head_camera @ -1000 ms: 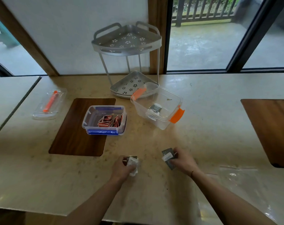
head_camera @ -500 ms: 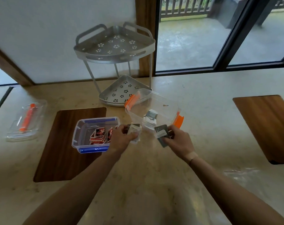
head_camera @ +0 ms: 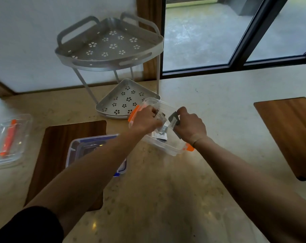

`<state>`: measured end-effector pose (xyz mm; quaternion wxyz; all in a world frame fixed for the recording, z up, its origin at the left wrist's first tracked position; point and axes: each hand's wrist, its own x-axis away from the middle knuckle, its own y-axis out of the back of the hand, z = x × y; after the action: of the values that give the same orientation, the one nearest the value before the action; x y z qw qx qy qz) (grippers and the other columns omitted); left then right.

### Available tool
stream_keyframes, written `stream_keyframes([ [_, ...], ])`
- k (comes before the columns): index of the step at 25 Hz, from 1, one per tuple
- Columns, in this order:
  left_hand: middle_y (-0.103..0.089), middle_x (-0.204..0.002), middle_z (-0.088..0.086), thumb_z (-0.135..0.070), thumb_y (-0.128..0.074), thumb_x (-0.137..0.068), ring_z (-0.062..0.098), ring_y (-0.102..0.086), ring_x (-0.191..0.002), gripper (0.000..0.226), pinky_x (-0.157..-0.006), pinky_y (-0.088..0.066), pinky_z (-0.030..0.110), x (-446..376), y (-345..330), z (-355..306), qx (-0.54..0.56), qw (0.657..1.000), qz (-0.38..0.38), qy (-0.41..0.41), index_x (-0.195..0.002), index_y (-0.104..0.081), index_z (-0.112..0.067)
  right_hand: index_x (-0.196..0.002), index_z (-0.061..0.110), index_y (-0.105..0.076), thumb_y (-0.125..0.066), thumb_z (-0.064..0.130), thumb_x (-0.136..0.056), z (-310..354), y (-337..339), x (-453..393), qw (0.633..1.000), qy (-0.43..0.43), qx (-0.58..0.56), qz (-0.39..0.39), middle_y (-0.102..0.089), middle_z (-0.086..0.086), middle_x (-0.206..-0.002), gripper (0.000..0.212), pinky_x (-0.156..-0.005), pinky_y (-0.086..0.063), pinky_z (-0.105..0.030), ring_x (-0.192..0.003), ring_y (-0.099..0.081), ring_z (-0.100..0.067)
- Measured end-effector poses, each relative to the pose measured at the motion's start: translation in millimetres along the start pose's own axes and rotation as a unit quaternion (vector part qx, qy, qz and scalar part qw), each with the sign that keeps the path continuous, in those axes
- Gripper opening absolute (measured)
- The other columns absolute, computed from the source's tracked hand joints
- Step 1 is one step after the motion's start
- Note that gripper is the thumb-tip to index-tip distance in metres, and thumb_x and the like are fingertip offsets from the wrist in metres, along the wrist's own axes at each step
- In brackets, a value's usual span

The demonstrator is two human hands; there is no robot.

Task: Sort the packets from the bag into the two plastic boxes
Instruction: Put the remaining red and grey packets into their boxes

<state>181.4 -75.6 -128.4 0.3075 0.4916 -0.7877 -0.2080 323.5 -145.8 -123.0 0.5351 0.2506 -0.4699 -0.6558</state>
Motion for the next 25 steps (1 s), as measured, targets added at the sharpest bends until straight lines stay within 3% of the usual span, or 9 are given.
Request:
stream_keyframes([
  [3,-0.071,-0.084,0.004,-0.027,-0.068,-0.084,0.019,-0.069,-0.074,0.017,-0.064,-0.057,0.031,-24.6,-24.8,-10.6,-0.076,0.994,0.075,0.028,-0.09,-0.066,-0.012,-0.111,0.011,-0.043,-0.053,0.012,-0.083,0.2,-12.6,-17.8,0.996,-0.012,0.073,0.042,-0.059,-0.014,-0.087,0.03,-0.056,-0.037,-0.034,-0.069,-0.051,-0.034],
  [6,-0.074,-0.072,0.011,-0.015,-0.067,-0.083,0.022,-0.071,-0.068,0.013,-0.062,-0.059,0.029,-40.4,-44.3,-9.7,-0.099,0.979,0.144,0.101,-0.078,-0.071,-0.004,-0.113,0.006,-0.042,-0.052,0.009,-0.084,0.1,-24.5,-28.6,0.991,-0.022,0.11,0.071,-0.062,-0.018,-0.097,0.03,-0.06,-0.039,-0.038,-0.085,-0.06,-0.04],
  [8,-0.067,-0.054,0.01,-0.009,-0.064,-0.083,0.022,-0.064,-0.056,0.018,-0.054,-0.053,0.027,-48.3,-55.0,-4.5,-0.124,0.968,0.164,0.143,-0.066,-0.063,-0.005,-0.112,0.005,-0.044,-0.051,0.01,-0.087,2.0,-33.7,-35.8,0.989,-0.022,0.119,0.085,-0.063,-0.018,-0.103,0.027,-0.062,-0.037,-0.038,-0.093,-0.061,-0.04],
  [12,-0.058,-0.058,0.015,0.003,-0.061,-0.084,0.025,-0.058,-0.048,0.026,-0.053,-0.057,0.033,-56.3,-66.9,3.8,-0.124,0.96,0.18,0.173,-0.06,-0.054,-0.005,-0.108,0.004,-0.055,-0.05,0.005,-0.087,3.4,-44.4,-42.2,0.986,-0.031,0.127,0.107,-0.063,-0.018,-0.111,0.022,-0.067,-0.038,-0.036,-0.101,-0.061,-0.039],
  [14,-0.056,-0.054,0.012,-0.002,-0.06,-0.086,0.02,-0.055,-0.042,0.028,-0.034,-0.045,0.022,-56.4,-69.2,4.3,-0.146,0.963,0.163,0.154,-0.059,-0.052,-0.006,-0.107,0.002,-0.059,-0.051,0.002,-0.086,1.1,-45.1,-41.3,0.98,-0.033,0.143,0.135,-0.063,-0.019,-0.114,0.023,-0.069,-0.039,-0.035,-0.103,-0.061,-0.038],
  [16,-0.057,-0.054,0.011,-0.002,-0.06,-0.085,0.019,-0.054,-0.038,0.027,-0.028,-0.037,0.018,-55.4,-73.3,7.4,-0.152,0.96,0.178,0.152,-0.059,-0.053,-0.006,-0.107,0.003,-0.062,-0.053,0.003,-0.085,-1.4,-43.3,-41.1,0.972,-0.025,0.161,0.17,-0.063,-0.018,-0.114,0.024,-0.07,-0.041,-0.035,-0.104,-0.061,-0.037],
  [19,-0.059,-0.056,0.01,0.0,-0.06,-0.083,0.017,-0.055,-0.04,0.027,-0.027,-0.037,0.017,-53.7,-73.0,9.4,-0.146,0.957,0.199,0.15,-0.058,-0.053,-0.007,-0.106,0.005,-0.064,-0.06,0.005,-0.081,-0.9,-38.8,-42.7,0.964,-0.018,0.16,0.21,-0.064,-0.016,-0.111,0.025,-0.069,-0.042,-0.034,-0.101,-0.063,-0.035],
  [22,-0.057,-0.054,0.006,-0.006,-0.06,-0.088,0.009,-0.051,-0.03,0.032,-0.029,-0.038,0.018,-52.1,-68.1,8.0,-0.136,0.959,0.196,0.152,-0.057,-0.052,-0.01,-0.102,0.008,-0.065,-0.064,0.009,-0.079,3.3,-36.2,-39.5,0.961,-0.014,0.16,0.225,-0.063,-0.014,-0.099,0.023,-0.066,-0.042,-0.033,-0.083,-0.06,-0.03],
  [25,-0.056,-0.062,0.007,-0.004,-0.051,-0.094,0.02,-0.062,-0.056,0.033,-0.058,-0.056,0.026,-46.1,-64.5,7.9,-0.163,0.961,0.196,0.104,-0.062,-0.047,-0.008,-0.101,0.008,-0.065,-0.06,0.007,-0.082,7.8,-28.4,-31.8,0.963,0.001,0.163,0.217,-0.065,-0.015,-0.106,0.02,-0.067,-0.043,-0.034,-0.089,-0.062,-0.032],
])
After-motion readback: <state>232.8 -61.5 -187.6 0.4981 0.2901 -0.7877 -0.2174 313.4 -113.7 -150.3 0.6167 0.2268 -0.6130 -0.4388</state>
